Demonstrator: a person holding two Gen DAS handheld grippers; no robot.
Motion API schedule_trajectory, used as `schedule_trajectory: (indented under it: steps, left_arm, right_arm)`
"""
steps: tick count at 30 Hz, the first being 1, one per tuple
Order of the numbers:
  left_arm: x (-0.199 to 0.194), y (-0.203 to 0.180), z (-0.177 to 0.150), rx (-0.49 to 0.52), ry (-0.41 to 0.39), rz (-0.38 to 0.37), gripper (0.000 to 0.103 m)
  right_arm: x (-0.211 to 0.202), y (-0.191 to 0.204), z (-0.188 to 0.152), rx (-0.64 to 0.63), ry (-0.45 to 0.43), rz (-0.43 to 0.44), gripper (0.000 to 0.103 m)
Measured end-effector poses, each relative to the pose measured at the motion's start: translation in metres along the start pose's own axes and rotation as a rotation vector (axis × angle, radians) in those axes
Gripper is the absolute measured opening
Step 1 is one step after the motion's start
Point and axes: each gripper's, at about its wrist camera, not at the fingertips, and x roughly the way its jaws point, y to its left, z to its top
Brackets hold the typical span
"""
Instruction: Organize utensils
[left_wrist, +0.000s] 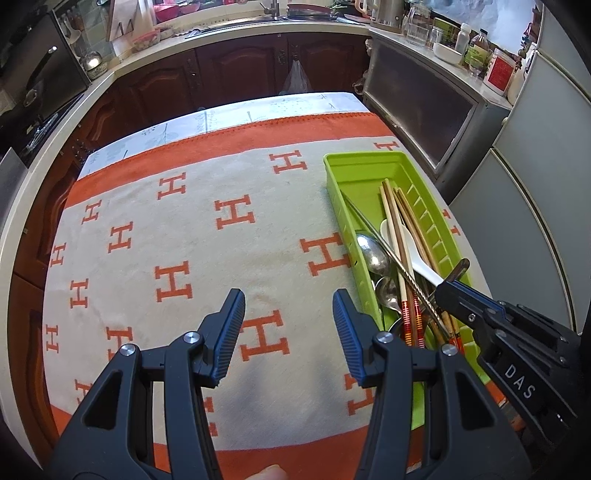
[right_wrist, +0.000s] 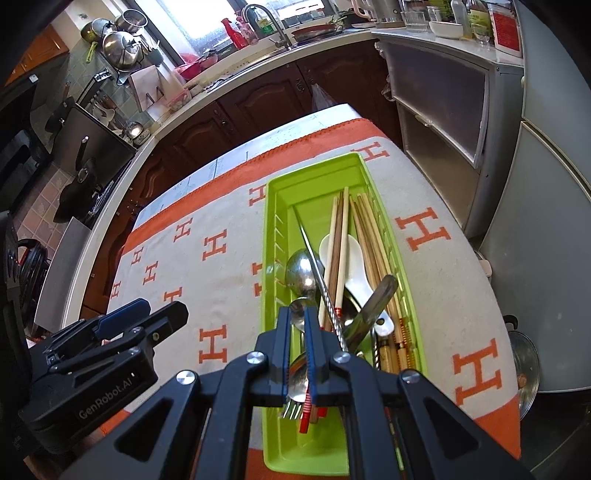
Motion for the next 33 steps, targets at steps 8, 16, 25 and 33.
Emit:
schedule_trajectory:
  steps: [8, 16, 25, 33]
  left_arm:
    - [-0.020, 0.020, -0.020, -0.030, -0.019, 0.013, 0.046]
    - [-0.040, 0.048, -0.045, -0.055, -0.048, 0.045, 0.046]
    - [-0.062, 0.086, -0.065, -0.114, -0.067, 0.073, 0.046]
    - [-0.098, 0.111, -0.073, -0.147, -0.122, 0.116, 0.047]
  right_arm:
    - [-0.007, 0.017, -0.014, -0.035, 0.007, 0.002, 0.011]
    - [-0.014, 0.052, -0.027, -0.102, 0.010, 0.020, 0.017]
    - [-0.022, 0.099, -0.039, -0.170, 0.013, 0.050, 0.022]
    - [-0.042, 0.141, -0.039, -0.235, -0.025, 0.105, 0.027]
